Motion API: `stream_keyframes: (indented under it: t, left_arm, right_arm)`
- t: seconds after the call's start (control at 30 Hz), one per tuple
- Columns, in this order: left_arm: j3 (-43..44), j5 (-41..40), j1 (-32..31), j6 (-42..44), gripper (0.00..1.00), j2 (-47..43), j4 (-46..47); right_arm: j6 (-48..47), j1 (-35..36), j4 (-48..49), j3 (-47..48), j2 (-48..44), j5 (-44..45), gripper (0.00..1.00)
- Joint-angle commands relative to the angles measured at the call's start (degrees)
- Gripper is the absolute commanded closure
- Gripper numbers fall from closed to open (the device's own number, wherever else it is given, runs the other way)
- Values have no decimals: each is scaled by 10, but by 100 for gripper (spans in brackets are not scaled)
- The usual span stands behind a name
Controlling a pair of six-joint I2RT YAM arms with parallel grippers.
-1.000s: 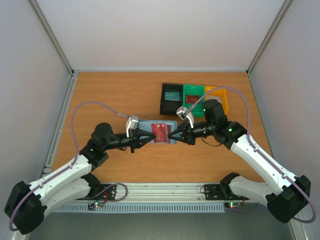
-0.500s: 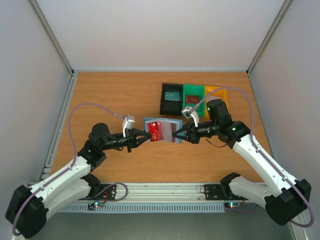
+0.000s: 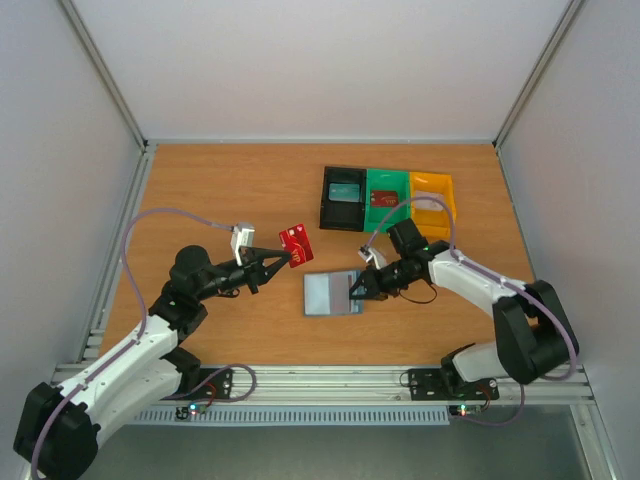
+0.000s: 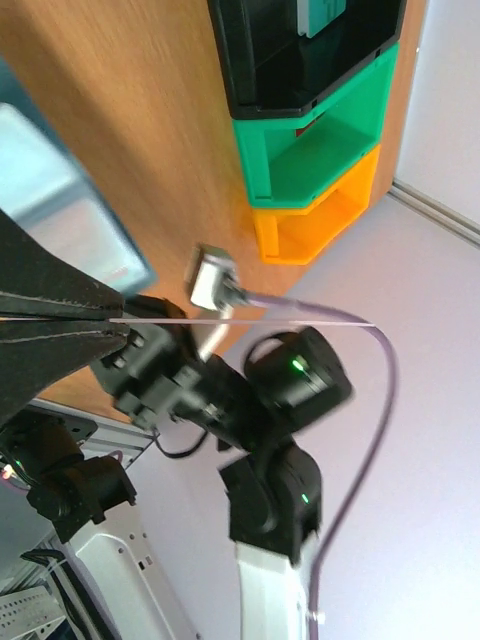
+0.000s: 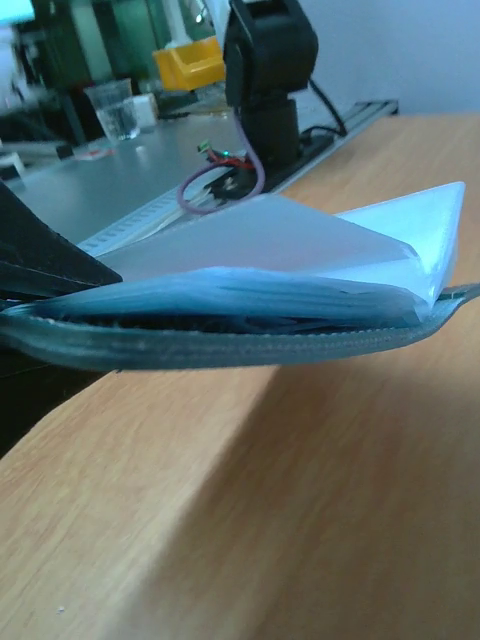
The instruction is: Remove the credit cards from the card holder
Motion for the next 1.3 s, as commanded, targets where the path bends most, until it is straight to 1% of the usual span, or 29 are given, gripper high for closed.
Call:
stream_keyframes:
  t: [0.0,0.07,0.1,0.13,0.2,0.27,0.33,0.43,0.47,0.5,0.57,0.6,0.63,0.7,0.73,0.8,0.87,0.97,1.03,1.1,1.13,1.23,1.27]
  left_arm:
    - [6,-11,2,-23,100,-9,23]
    - [7,-12,2,-30,100,-8,23]
    - [8,-11,2,-34,100,-7,23]
    - [9,-10,2,-35,100,-9,22]
    - [11,-8,2,-33,100,-10,21]
    - [14,-3,3,-29,100,-11,22]
    - [17,0,2,-27,100,-11,26]
    - [22,1,2,-25,100,-10,34]
    - [24,1,2,-25,100,-8,38]
    - [25,0,2,-27,100,-6,41]
    - [27,-4,1,-33,100,-2,49]
    - [29,-5,-1,-37,100,1,53]
    - [31,-4,-3,-40,100,4,55]
    - [37,2,-9,-42,100,7,61]
    - [40,5,-12,-42,100,7,64]
    - [43,22,-18,-40,100,8,74]
    - [44,49,-27,-30,100,6,83]
    - [43,81,-42,0,100,3,89]
    - [43,80,-45,6,100,5,94]
    - [42,84,-47,9,100,7,98]
    - [42,84,-49,11,100,7,99]
    - [42,84,-53,14,100,12,101]
    - [42,83,-55,16,100,12,102]
  right_arm:
    - [75,-2,66,-31,54,-46,99]
    - [73,-2,68,-32,80,-40,98]
    - [70,-3,67,-32,90,-31,95]
    - [69,-4,64,-31,99,-24,91]
    - [68,-8,49,-28,104,0,80]
    - [62,-17,16,-21,87,42,69]
    - [54,-26,-35,-4,54,110,61]
    - [44,-28,-119,44,-17,255,49]
    - [40,-28,-149,64,-37,331,47]
    - [33,-26,-179,85,-55,378,46]
    - [4,-2,-213,128,-85,440,44]
    - [-21,22,-205,143,-99,437,43]
    - [-48,49,-189,155,-112,402,40]
    - [-85,104,-123,162,-141,300,32]
    - [-90,116,-80,155,-158,240,28]
    - [-69,121,35,128,-184,143,22]
    - [-40,122,136,102,-197,91,19]
    - [-4,122,217,97,-179,55,19]
    - [9,124,240,102,-159,31,21]
    - [11,128,251,107,-147,11,26]
    - [10,131,253,109,-143,2,32]
    - [10,136,255,114,-132,-15,65]
    - [10,137,255,114,-129,-18,73]
